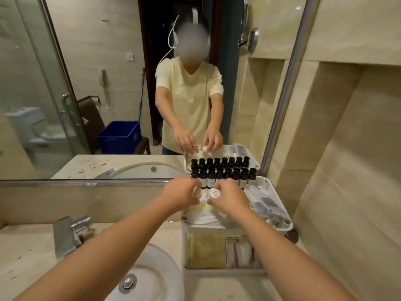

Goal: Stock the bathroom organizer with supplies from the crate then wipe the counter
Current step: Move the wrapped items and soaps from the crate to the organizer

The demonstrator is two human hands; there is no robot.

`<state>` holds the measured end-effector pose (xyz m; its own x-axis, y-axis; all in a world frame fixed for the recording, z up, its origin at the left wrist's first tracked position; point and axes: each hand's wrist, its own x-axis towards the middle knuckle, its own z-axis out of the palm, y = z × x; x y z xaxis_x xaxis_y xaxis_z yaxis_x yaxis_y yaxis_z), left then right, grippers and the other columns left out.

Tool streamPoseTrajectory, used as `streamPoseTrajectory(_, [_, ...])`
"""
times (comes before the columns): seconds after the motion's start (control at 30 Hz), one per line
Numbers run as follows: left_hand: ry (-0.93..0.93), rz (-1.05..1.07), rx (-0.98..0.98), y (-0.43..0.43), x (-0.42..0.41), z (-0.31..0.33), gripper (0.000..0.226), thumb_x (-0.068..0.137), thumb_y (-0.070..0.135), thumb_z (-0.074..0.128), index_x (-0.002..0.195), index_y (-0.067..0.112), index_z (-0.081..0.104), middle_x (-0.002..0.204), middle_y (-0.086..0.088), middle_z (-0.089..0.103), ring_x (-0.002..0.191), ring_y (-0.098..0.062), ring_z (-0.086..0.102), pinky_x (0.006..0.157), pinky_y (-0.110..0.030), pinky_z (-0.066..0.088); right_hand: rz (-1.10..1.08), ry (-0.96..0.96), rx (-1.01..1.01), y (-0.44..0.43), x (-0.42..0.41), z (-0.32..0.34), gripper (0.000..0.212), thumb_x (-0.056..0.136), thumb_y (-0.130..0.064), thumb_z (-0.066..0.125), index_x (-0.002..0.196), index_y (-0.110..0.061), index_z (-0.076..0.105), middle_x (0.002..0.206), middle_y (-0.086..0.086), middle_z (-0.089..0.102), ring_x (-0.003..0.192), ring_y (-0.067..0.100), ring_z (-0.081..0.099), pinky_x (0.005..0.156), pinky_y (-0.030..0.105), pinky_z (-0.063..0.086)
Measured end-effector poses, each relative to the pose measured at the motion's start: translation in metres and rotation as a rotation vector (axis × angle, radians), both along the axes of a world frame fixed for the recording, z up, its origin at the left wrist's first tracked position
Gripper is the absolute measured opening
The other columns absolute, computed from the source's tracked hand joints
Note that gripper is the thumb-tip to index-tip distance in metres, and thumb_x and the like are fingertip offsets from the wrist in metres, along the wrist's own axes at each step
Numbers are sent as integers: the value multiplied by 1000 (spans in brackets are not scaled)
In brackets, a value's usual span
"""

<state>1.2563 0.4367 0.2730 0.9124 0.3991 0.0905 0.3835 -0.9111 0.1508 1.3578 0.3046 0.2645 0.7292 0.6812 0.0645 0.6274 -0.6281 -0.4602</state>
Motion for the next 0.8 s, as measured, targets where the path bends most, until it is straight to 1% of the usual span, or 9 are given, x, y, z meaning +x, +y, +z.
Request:
streamPoseTrajectory(0.07, [13,6,24,7,11,-7,53,79,34,71,129,30,54,117,4,60,112,-19,53,83,-33,48,4,0,9,10,10,-9,37,77,-38,77,105,-24,58,108,-5,53,86,17,57,72,34,51])
streamPoseTrajectory(0.13, [23,18,40,12,19,-14,53,78,31,70,127,30,51,115,7,61,108,-17,53,79,-32,47,11,-3,6,19,16,-17,34,77,-35,76,100,-25,54,103,-6,52,82,16,56,67,33,49])
streamPoseTrajectory(0.27, [60,31,59,20,28,-20,33,76,29,69,103,28,49,99,7,63,89,-16,48,64,-30,40,10,-9,3,32,23,-29,33,76,-32,76,84,-25,45,91,-7,51,72,15,53,60,33,46])
streamPoseTrajectory(0.37, [90,-1,108,24,31,-20,19,77,30,68,89,31,53,93,9,64,90,-16,52,63,-28,36,18,-15,-24,38,25,-33,31,77,-34,74,78,-26,44,91,-6,51,71,16,52,55,31,40])
streamPoseTrajectory(0.43, [101,-9,134,25,32,-19,15,78,32,67,88,32,55,92,10,64,93,-16,54,66,-28,36,27,-18,-39,40,26,-35,31,78,-39,73,77,-26,46,90,-6,52,71,15,52,53,30,36])
streamPoseTrajectory(0.5, [117,-14,164,24,32,-21,15,79,35,67,86,33,53,93,10,63,95,-16,52,73,-29,33,27,-12,-31,42,25,-37,32,77,-43,74,77,-26,47,86,-6,52,69,14,52,51,29,34])
streamPoseTrajectory(0.6, [119,-8,217,22,32,-21,17,79,40,68,86,34,54,94,13,63,98,-14,49,80,-31,29,20,7,-30,46,24,-38,33,78,-45,74,77,-26,47,85,-7,53,69,12,51,50,28,32])
streamPoseTrajectory(0.7, [111,-9,249,20,32,-22,16,80,43,69,90,34,60,95,14,64,99,-13,50,85,-31,30,27,11,-49,46,23,-38,30,80,-45,72,81,-24,50,89,-5,55,71,12,52,50,27,33])
streamPoseTrajectory(0.8, [93,3,258,18,30,-22,17,80,42,68,94,34,63,101,13,64,104,-14,50,92,-32,31,29,1,-65,44,21,-35,27,82,-45,70,83,-24,54,96,-4,55,73,14,54,52,29,39])
